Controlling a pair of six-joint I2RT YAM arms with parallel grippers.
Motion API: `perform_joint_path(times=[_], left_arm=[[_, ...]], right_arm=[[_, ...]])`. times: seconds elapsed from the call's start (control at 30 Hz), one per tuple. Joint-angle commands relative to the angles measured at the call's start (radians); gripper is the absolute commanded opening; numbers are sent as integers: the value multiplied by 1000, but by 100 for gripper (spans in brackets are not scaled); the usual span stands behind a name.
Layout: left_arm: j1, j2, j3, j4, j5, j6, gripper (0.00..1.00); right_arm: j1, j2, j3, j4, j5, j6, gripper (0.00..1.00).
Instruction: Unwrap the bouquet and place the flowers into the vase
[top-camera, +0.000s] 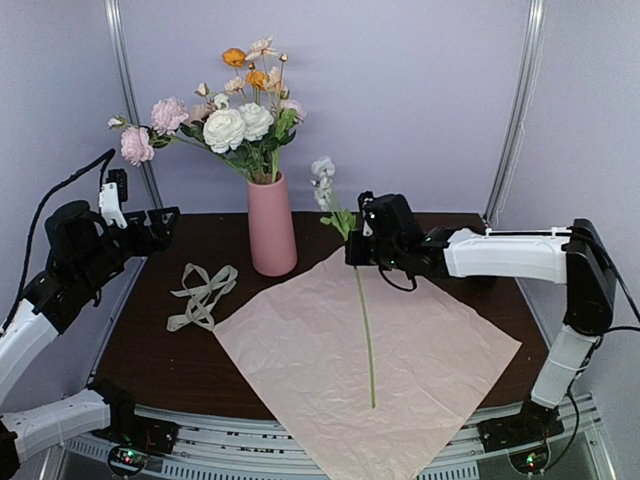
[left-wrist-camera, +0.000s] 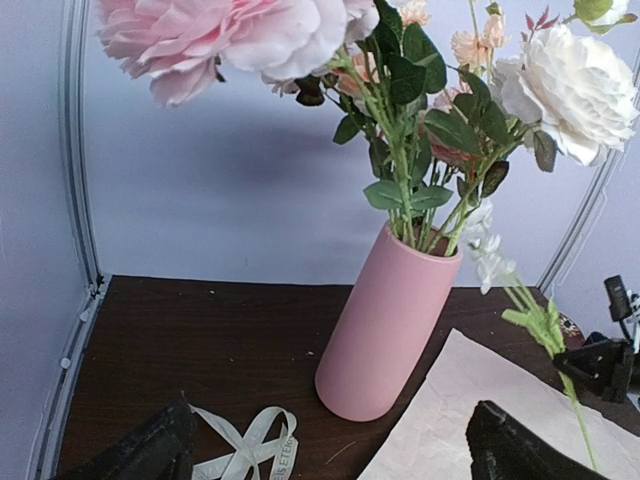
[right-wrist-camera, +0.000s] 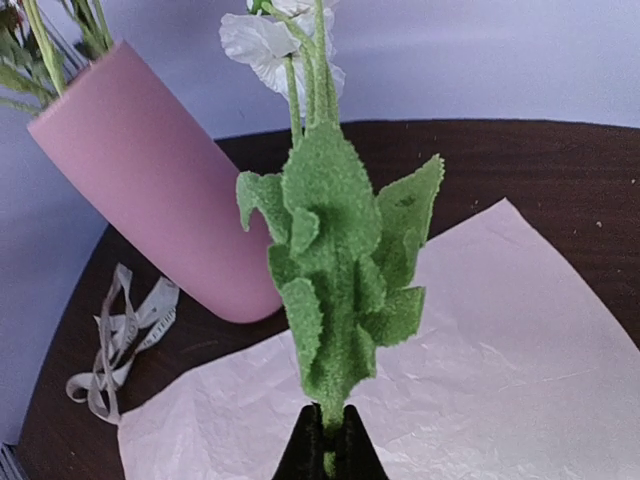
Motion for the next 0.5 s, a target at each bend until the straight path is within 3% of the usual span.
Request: perform_joint_path(times=[0.0, 0.1, 0.23, 0.47], left_arm=[[6, -17, 0, 26, -8, -18, 98], [7, -14, -3, 32, -9, -28, 98], [6, -8, -10, 45, -3, -42, 98], [6, 1, -29, 70, -9, -45, 98]], right_arm=[[-35, -143, -1, 54, 125, 72, 0], [-37, -264, -53, 226, 219, 63, 0], [-37, -397, -253, 734, 283, -58, 0], [-37, -323, -213, 1271, 151, -270, 0]])
